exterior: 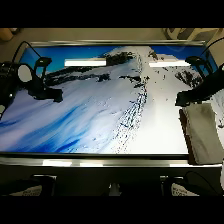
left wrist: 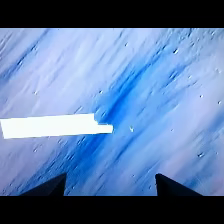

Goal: Fold the shirts.

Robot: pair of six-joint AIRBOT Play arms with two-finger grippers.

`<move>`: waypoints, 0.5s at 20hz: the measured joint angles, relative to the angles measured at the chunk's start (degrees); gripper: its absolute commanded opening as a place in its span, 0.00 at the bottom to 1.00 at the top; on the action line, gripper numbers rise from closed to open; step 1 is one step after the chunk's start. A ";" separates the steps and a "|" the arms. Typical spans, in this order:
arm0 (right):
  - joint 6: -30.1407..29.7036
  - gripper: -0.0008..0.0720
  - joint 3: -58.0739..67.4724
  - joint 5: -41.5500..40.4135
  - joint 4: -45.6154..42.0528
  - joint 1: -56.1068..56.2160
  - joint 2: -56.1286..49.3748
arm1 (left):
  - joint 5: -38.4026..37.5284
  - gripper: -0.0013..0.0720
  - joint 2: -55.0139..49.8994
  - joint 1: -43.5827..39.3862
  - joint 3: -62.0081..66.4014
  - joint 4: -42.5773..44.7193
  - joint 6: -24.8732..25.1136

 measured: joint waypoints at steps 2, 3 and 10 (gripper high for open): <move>0.04 0.95 -0.83 0.24 -0.07 0.55 0.00 | 0.63 0.91 0.44 -0.17 -0.74 0.24 0.02; 0.20 0.95 -1.11 0.55 -0.13 0.79 0.00 | 0.96 0.91 0.52 -0.26 -1.01 0.22 0.02; 0.20 0.95 -1.68 0.74 -0.28 1.18 0.00 | 1.51 0.91 0.26 -0.39 -1.55 0.31 0.04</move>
